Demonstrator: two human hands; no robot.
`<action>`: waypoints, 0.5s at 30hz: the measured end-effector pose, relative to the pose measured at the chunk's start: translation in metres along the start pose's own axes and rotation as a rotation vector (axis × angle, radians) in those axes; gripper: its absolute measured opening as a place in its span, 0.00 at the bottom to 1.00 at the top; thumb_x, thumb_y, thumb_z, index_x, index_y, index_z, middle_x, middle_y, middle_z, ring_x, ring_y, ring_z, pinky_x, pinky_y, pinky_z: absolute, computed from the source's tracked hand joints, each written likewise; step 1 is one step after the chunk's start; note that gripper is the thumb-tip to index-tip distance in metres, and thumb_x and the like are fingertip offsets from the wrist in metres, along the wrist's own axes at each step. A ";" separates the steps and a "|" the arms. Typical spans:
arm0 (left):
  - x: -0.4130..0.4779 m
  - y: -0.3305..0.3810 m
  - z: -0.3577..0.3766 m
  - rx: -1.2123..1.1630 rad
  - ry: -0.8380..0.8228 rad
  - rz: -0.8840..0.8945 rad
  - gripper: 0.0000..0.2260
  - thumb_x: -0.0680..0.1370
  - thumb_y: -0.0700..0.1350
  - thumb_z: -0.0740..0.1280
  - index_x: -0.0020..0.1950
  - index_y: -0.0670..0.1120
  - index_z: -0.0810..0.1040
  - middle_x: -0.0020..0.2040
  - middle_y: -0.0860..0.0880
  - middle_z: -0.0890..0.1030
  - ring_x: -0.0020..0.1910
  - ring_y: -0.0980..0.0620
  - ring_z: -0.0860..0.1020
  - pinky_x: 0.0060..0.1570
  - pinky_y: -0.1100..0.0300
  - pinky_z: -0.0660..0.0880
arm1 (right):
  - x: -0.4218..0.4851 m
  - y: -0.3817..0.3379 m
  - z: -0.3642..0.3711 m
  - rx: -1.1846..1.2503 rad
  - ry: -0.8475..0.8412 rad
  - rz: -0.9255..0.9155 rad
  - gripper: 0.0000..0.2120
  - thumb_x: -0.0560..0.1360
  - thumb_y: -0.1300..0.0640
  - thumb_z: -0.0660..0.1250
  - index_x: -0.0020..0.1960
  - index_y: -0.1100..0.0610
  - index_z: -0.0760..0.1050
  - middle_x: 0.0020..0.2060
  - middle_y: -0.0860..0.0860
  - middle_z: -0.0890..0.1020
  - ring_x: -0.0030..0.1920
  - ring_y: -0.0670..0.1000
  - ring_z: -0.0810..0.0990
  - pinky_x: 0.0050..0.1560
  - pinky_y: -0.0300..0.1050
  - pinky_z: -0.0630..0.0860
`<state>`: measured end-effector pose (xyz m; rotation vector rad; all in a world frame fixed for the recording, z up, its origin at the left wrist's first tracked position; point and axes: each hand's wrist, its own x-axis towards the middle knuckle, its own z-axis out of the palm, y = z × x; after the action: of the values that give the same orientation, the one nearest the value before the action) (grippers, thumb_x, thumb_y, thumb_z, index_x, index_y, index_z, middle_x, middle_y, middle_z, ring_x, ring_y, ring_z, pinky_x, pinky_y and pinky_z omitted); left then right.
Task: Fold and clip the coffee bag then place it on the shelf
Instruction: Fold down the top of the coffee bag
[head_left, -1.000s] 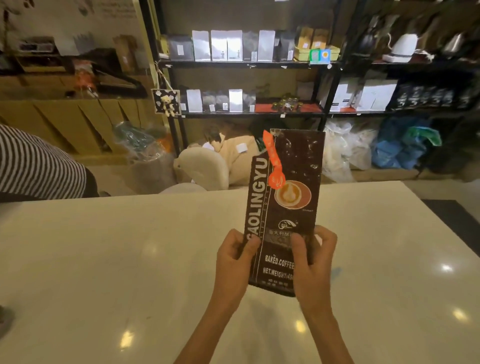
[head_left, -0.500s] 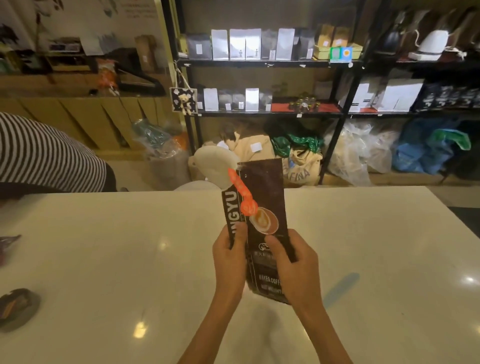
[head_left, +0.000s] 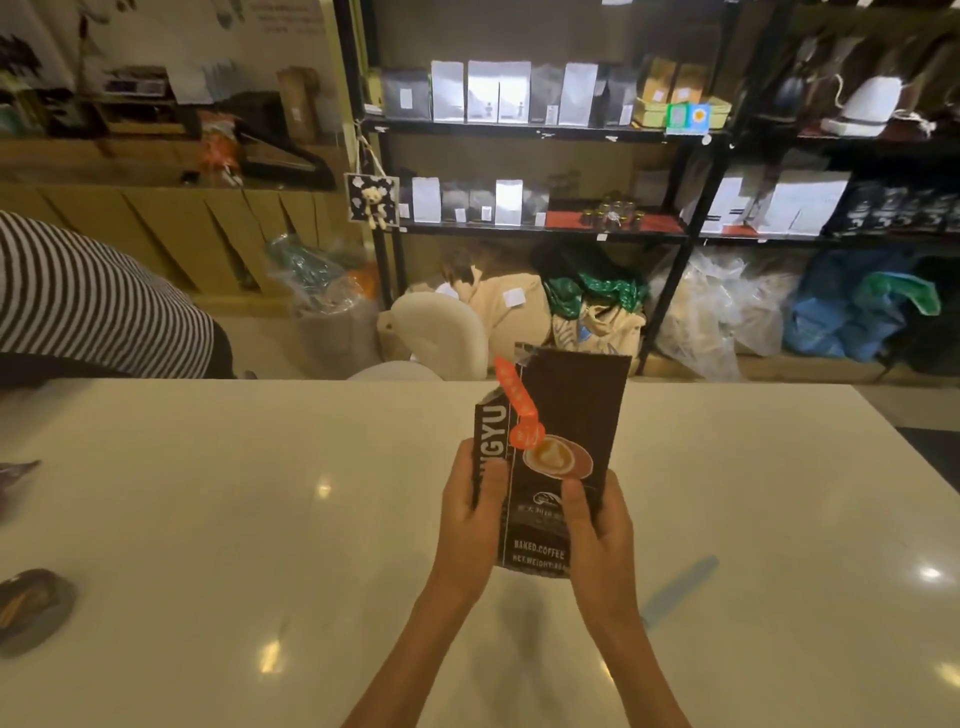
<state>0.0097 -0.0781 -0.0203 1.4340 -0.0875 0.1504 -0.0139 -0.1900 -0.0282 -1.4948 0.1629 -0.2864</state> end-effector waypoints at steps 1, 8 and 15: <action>-0.006 -0.009 0.001 0.007 -0.004 -0.046 0.08 0.82 0.45 0.58 0.58 0.52 0.73 0.49 0.58 0.84 0.50 0.57 0.83 0.45 0.66 0.79 | -0.001 0.010 -0.003 0.001 -0.018 0.022 0.13 0.73 0.45 0.60 0.58 0.43 0.71 0.53 0.45 0.82 0.52 0.49 0.84 0.45 0.39 0.82; -0.033 -0.040 0.002 0.010 -0.063 -0.169 0.14 0.82 0.44 0.57 0.65 0.57 0.67 0.64 0.52 0.76 0.57 0.64 0.79 0.50 0.70 0.77 | -0.012 0.045 -0.010 -0.013 -0.012 0.037 0.19 0.75 0.54 0.62 0.64 0.43 0.65 0.60 0.45 0.77 0.53 0.35 0.80 0.45 0.32 0.80; -0.032 -0.045 -0.001 0.054 -0.132 -0.119 0.28 0.77 0.57 0.64 0.74 0.62 0.55 0.76 0.54 0.63 0.71 0.60 0.68 0.64 0.65 0.72 | -0.010 0.054 -0.015 0.036 -0.017 0.047 0.21 0.77 0.58 0.65 0.66 0.43 0.64 0.61 0.47 0.76 0.53 0.35 0.80 0.47 0.32 0.79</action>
<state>-0.0144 -0.0848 -0.0693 1.4981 -0.1066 -0.0404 -0.0233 -0.1989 -0.0838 -1.4554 0.1787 -0.2374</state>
